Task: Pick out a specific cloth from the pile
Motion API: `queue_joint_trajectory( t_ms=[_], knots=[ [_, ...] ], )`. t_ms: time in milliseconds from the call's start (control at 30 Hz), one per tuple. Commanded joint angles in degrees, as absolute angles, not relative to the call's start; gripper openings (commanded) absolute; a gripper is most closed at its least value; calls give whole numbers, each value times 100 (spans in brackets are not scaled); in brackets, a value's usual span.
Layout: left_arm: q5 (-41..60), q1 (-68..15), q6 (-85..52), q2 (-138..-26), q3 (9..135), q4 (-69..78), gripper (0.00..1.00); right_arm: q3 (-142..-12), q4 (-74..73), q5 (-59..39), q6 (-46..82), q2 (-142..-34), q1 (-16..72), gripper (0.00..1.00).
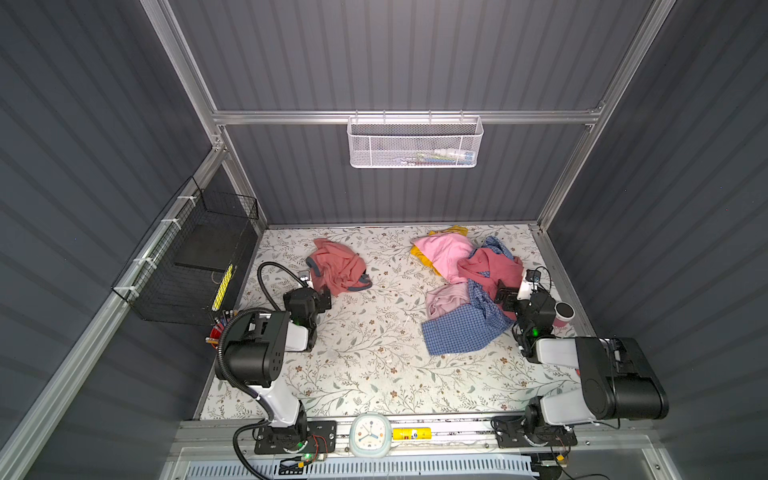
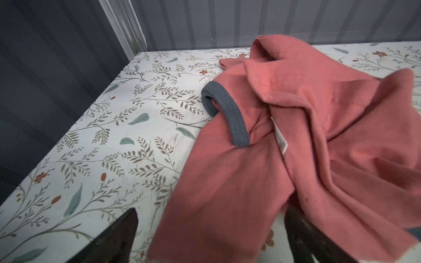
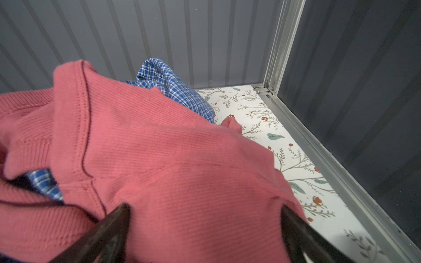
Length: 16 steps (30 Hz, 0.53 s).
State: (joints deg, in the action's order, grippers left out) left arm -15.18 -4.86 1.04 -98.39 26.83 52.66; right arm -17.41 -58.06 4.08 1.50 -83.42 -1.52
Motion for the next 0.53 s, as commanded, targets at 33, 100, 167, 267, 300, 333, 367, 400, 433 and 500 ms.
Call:
queue_joint_trajectory(
  t_ms=[33,100,167,267,300,333,367,400,433,500],
  knots=[
    [-1352,-462,53,-9833,2697,5232,100,-1797,-5729,363,211,-8362,-184,99],
    [-1344,-459,60,-9837,2703,5248,100,-1799,-5733,358,210,-8363,-185,99],
    [-1345,-457,54,-9836,2698,5238,100,-1800,-5730,357,211,-8359,-185,99],
    [-1339,-457,53,-9837,2707,5230,100,-1801,-5730,360,206,-8359,-185,99],
    [-1335,-461,53,-9843,2707,5223,100,-1802,-5730,361,210,-8364,-182,99],
    [-1335,-459,48,-9844,2708,5212,100,-1794,-5730,369,206,-8362,-185,99],
    [-1329,-459,44,-9836,2709,5212,100,-1802,-5730,363,206,-8366,-185,99],
    [-1330,-458,45,-9838,2707,5220,100,-1801,-5730,361,211,-8363,-185,99],
    [-1341,-458,51,-9837,2707,5221,100,-1799,-5730,360,211,-8361,-182,99],
    [-1340,-461,53,-9838,2694,5242,100,-1794,-5730,363,211,-8358,-185,99]
  ],
)
